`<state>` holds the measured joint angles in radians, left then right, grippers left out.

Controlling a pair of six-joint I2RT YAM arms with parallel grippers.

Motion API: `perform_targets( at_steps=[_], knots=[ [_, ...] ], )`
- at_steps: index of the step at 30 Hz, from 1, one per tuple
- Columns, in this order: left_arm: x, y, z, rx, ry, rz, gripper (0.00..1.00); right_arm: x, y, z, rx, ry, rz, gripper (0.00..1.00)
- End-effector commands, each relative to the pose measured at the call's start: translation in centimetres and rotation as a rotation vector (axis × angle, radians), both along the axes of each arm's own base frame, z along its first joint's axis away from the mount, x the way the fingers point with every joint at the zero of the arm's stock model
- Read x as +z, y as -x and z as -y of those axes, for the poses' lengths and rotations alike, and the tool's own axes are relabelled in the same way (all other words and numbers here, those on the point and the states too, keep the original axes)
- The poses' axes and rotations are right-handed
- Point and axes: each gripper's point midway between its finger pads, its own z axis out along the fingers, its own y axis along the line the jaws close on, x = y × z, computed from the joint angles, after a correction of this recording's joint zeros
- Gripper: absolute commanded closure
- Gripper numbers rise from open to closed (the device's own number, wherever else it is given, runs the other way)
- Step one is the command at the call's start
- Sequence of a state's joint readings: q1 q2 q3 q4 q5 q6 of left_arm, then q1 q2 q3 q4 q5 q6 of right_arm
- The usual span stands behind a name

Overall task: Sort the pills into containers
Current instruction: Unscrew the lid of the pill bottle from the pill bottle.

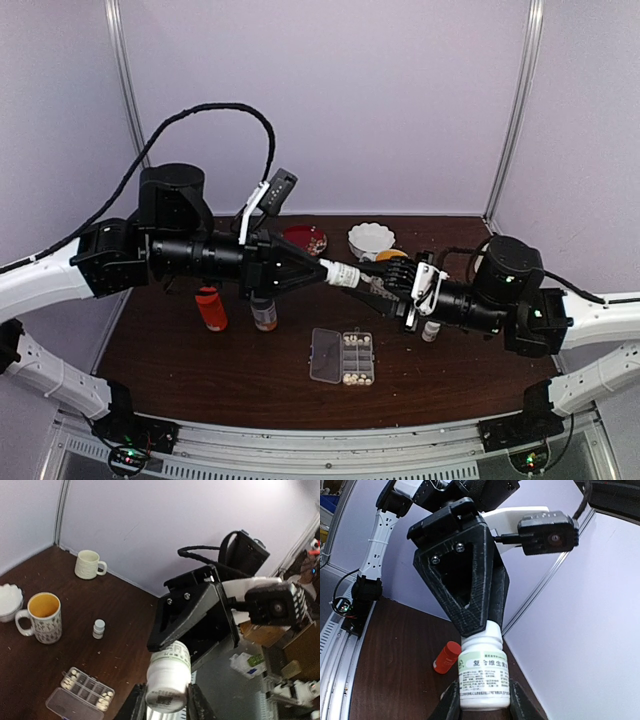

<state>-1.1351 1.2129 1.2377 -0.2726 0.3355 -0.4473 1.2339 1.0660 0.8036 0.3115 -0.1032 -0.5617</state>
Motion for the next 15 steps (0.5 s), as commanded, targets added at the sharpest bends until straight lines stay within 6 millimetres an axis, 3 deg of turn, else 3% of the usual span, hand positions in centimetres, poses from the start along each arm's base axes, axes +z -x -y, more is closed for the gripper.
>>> perform_targets(
  at_steps=[1, 3, 10, 15],
  knots=[
    [5.3, 1.1, 0.2, 0.020, 0.214, -0.444, 1.00, -2.3, -1.7, 1.2, -0.127, 0.082, 0.123, 0.94],
    [6.1, 1.1, -0.4, 0.021, 0.255, -0.507, 1.00, -2.3, -1.6, 1.4, -0.126, 0.079, 0.142, 0.94],
    [5.3, -0.9, -2.2, 0.110, 0.287, -0.572, 1.00, -2.5, -1.5, 2.4, -0.137, 0.054, 0.128, 0.94],
    [4.8, -1.2, -2.1, 0.085, 0.322, -0.646, 1.00, -3.5, -1.6, 3.0, -0.158, 0.068, 0.128, 0.94]
  ],
)
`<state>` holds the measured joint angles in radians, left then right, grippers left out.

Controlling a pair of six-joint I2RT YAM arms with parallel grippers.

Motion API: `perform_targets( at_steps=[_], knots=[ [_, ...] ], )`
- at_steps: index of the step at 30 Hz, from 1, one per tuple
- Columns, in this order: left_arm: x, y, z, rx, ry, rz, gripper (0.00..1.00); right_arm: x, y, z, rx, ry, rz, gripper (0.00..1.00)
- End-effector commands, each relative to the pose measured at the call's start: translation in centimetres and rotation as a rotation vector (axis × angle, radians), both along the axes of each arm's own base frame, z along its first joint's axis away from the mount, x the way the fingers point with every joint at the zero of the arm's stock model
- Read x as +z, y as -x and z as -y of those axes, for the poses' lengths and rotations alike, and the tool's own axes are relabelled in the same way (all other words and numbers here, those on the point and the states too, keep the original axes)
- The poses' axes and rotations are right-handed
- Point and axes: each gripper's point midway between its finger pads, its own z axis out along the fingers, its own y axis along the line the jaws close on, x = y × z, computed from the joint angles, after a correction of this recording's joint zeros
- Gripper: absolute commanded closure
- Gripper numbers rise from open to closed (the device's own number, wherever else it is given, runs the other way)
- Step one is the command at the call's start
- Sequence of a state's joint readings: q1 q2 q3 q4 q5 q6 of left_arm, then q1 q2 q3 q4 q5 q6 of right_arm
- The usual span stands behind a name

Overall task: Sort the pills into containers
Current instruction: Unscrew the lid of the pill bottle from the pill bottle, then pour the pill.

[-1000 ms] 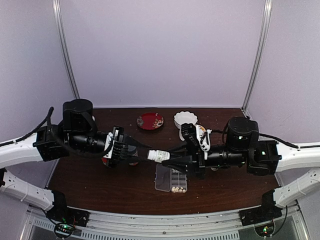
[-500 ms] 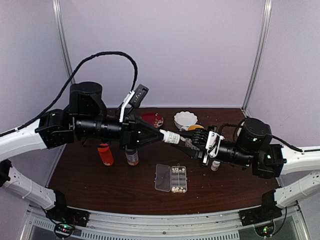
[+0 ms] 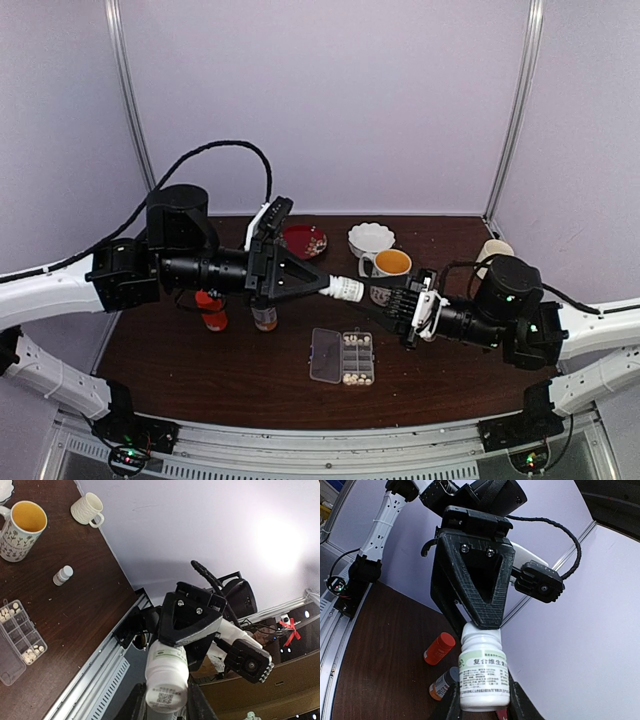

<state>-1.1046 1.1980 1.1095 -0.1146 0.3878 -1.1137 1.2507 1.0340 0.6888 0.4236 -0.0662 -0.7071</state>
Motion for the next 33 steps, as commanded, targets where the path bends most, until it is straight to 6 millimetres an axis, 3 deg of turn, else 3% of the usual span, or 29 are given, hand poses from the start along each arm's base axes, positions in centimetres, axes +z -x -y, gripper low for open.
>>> perform_targets(
  at_steps=[1, 9, 17, 25, 29, 33],
  knots=[
    [6.6, -0.7, -2.1, 0.034, 0.217, 0.002, 1.00, -1.8, -2.0, 2.2, -0.134, 0.037, -0.015, 0.94],
    [5.7, -1.3, -1.2, 0.045, 0.206, -0.093, 1.00, -3.1, -2.4, 1.8, -0.167, 0.103, 0.011, 0.94],
    [5.5, -2.8, -0.6, 0.122, 0.249, -0.311, 1.00, -2.8, -3.2, 2.2, -0.222, 0.112, 0.103, 0.94],
    [3.7, -3.7, -0.5, 0.195, 0.304, -0.553, 1.00, -3.4, -3.9, 2.2, -0.274, 0.142, 0.201, 0.94],
    [3.8, -4.0, -1.6, 0.248, 0.292, -0.546, 1.00, -3.3, -4.1, 2.4, -0.290, 0.118, 0.218, 0.95],
    [4.3, -4.8, -2.8, 0.287, 0.190, -0.365, 1.00, -2.9, -3.8, 2.3, -0.237, 0.074, 0.100, 0.95]
  ],
)
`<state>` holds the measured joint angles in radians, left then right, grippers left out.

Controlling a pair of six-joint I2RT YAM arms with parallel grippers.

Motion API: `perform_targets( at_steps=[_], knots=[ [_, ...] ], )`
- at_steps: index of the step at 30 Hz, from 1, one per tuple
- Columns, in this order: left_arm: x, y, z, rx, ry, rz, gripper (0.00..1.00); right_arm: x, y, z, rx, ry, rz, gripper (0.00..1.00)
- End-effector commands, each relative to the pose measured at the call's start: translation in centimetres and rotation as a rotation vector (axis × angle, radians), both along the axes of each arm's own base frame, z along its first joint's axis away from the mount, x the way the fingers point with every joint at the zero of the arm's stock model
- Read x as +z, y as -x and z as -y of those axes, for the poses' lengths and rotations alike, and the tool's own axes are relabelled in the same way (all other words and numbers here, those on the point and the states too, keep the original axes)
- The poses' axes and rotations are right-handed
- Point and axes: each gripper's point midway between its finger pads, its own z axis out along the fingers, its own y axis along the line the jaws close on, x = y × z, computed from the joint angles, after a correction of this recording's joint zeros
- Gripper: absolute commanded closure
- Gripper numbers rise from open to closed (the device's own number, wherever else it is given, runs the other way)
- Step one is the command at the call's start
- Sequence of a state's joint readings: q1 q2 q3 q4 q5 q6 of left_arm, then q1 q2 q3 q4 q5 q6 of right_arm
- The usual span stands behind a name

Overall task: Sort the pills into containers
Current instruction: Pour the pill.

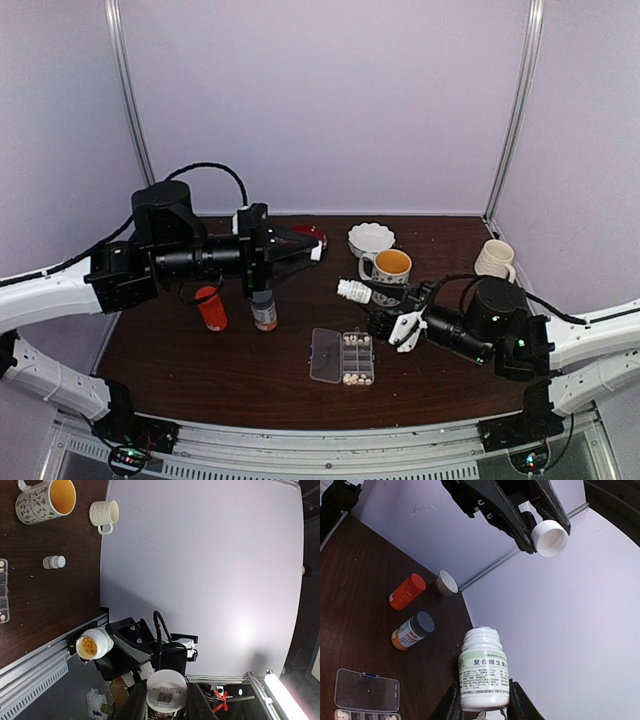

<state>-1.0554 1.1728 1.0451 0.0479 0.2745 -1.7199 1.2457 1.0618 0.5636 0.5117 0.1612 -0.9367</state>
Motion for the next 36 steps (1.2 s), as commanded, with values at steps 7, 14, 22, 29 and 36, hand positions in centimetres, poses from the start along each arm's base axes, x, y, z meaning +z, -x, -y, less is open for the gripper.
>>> perform_targets(
  at_steps=[7, 14, 22, 29, 36],
  knots=[
    [-0.5, -4.0, -7.4, 0.187, -0.448, 0.468, 1.00, 0.8, 1.2, 1.5, 0.090, -0.293, -0.315, 0.96],
    [-2.9, -4.5, -9.9, 0.223, -0.568, 0.671, 1.00, -2.5, 1.4, 2.2, 0.075, -0.378, -0.587, 0.98],
    [-4.3, -5.4, -11.7, 0.250, -0.711, 0.745, 1.00, -6.9, 1.7, 3.5, 0.013, -0.360, -0.784, 0.97],
    [-5.1, -5.3, -12.1, 0.231, -0.748, 0.808, 1.00, -11.6, 1.9, 4.4, -0.066, -0.335, -0.971, 0.94],
    [-7.5, -4.8, -12.1, 0.157, -0.808, 0.785, 1.00, -14.9, 1.7, 4.7, -0.128, -0.345, -1.091, 0.95]
  ],
)
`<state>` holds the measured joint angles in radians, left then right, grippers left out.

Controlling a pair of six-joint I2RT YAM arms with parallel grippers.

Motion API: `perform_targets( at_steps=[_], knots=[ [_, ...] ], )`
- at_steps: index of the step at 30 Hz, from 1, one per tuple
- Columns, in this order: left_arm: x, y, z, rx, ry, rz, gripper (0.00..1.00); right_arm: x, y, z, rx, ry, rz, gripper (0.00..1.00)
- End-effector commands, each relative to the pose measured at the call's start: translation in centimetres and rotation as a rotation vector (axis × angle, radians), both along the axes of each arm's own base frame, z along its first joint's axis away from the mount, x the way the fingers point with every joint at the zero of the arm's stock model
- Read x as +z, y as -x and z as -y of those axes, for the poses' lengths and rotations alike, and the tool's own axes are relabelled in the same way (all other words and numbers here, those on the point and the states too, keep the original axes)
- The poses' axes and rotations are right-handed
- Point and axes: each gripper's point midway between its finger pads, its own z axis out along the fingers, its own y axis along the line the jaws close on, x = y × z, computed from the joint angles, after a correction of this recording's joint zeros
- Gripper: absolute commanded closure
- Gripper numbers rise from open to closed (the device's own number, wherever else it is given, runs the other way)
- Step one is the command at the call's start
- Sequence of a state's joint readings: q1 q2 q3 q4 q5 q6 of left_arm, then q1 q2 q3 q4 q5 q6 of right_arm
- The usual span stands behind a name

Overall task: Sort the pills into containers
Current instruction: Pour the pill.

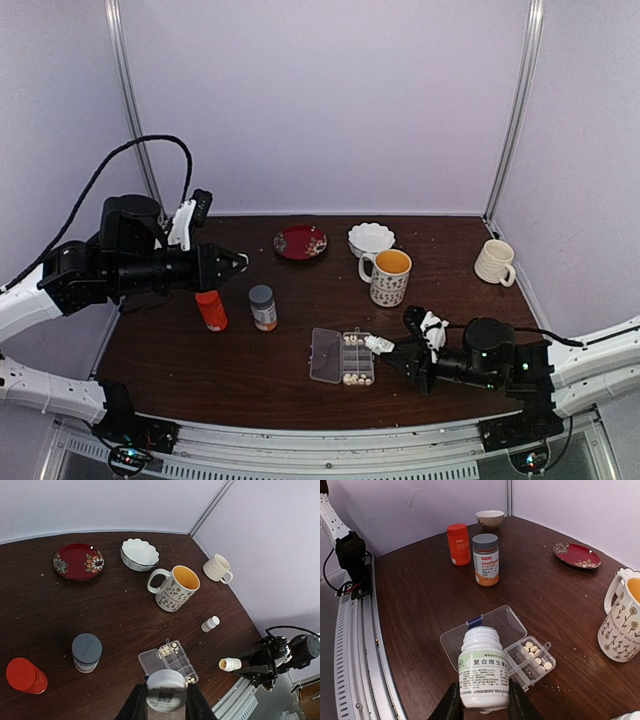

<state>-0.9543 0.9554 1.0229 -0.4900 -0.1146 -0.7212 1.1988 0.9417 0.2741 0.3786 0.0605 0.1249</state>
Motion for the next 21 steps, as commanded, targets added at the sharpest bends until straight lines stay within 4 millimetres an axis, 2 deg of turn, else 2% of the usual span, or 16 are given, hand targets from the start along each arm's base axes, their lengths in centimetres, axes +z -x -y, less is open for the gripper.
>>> perform_targets(
  at_steps=[1, 8, 14, 21],
  knots=[
    [-1.7, 0.0, -0.2, -0.015, -0.052, -0.007, 1.00, -2.7, -0.1, 0.1, -0.030, 0.001, -0.128, 0.95],
    [-2.3, 0.8, 0.0, -0.038, -0.014, -0.041, 1.00, -4.9, -0.5, -0.8, -0.037, 0.069, -0.190, 0.95],
    [-2.7, 1.4, -0.3, -0.094, -0.014, 0.055, 1.00, -5.5, -1.4, -1.3, -0.060, 0.087, -0.203, 0.97],
    [-3.1, 1.5, -0.6, -0.098, -0.023, 0.085, 1.00, -6.2, -2.2, -1.9, -0.069, 0.144, -0.219, 0.98]
  ],
)
